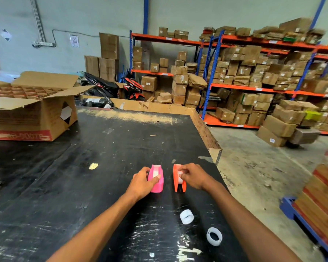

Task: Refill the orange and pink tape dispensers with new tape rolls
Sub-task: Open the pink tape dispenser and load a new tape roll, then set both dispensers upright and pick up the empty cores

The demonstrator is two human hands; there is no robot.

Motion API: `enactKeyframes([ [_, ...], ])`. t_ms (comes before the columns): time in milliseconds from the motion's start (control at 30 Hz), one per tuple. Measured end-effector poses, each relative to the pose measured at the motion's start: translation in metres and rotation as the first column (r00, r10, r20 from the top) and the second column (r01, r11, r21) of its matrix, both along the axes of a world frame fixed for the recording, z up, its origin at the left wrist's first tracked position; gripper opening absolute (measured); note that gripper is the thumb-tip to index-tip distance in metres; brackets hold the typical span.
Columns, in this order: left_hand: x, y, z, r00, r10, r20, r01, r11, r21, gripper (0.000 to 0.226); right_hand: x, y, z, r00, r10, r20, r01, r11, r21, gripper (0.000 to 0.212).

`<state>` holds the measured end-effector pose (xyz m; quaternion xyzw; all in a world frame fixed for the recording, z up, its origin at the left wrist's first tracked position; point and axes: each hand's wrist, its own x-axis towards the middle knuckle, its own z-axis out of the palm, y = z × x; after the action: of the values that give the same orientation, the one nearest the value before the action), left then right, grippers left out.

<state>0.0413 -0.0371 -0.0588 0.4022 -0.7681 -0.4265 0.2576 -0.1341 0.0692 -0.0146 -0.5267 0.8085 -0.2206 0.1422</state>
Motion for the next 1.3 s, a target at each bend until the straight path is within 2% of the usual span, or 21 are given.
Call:
enactKeyframes([
  [300,0.006,0.0,-0.005,0.997,-0.039,0.067,0.039,0.999,0.0,0.057,0.0,0.008,-0.012,0.999,-0.023,0.041,0.024,0.999,-0.02,0.041],
  [400,0.011,0.012,-0.001,0.992,0.02,0.123,0.012,0.968,-0.251,0.057,0.0,0.02,-0.01,0.999,-0.034,0.004,0.034,0.998,-0.054,0.037],
  [467,0.012,0.027,0.005,0.996,-0.033,0.083,0.063,0.92,-0.388,0.045,-0.001,0.037,-0.006,0.999,-0.044,-0.03,0.043,0.999,-0.023,0.032],
  [533,0.008,0.043,0.014,0.989,-0.117,0.086,0.143,0.89,-0.433,0.034,-0.002,0.059,0.002,0.998,-0.02,-0.052,0.024,0.997,0.078,0.032],
  [633,-0.002,0.067,0.024,0.909,-0.383,0.167,0.416,0.867,-0.274,0.034,0.004,0.095,0.017,0.997,0.08,-0.01,-0.073,0.946,0.317,0.035],
  [700,-0.01,0.079,0.023,0.801,-0.533,0.271,0.588,0.786,-0.192,0.048,0.011,0.117,0.021,0.992,0.129,-0.002,-0.114,0.883,0.455,0.036],
  [767,-0.016,0.085,0.02,0.721,-0.545,0.429,0.672,0.701,-0.238,0.053,0.018,0.131,0.017,0.984,0.169,-0.051,-0.119,0.851,0.511,0.03],
  [833,-0.023,0.092,0.016,0.664,-0.486,0.569,0.723,0.613,-0.319,0.039,0.024,0.141,0.012,0.977,0.18,-0.118,-0.1,0.864,0.493,0.019],
  [900,-0.026,0.095,0.013,0.662,-0.441,0.606,0.726,0.579,-0.371,0.019,0.026,0.144,0.008,0.974,0.169,-0.152,-0.085,0.891,0.446,0.014],
  [1033,-0.013,0.08,0.012,0.739,-0.435,0.514,0.656,0.639,-0.403,0.014,0.035,0.13,0.011,0.974,0.154,-0.164,-0.075,0.91,0.408,0.03],
  [1133,0.015,0.057,0.02,0.812,-0.441,0.382,0.571,0.736,-0.364,0.013,0.048,0.102,0.018,0.971,0.207,-0.12,-0.154,0.925,0.346,0.008],
  [1300,0.072,0.006,0.034,0.962,-0.175,0.21,0.246,0.888,-0.389,0.012,0.083,0.033,0.028,0.957,0.289,-0.038,-0.273,0.935,0.228,0.021],
])
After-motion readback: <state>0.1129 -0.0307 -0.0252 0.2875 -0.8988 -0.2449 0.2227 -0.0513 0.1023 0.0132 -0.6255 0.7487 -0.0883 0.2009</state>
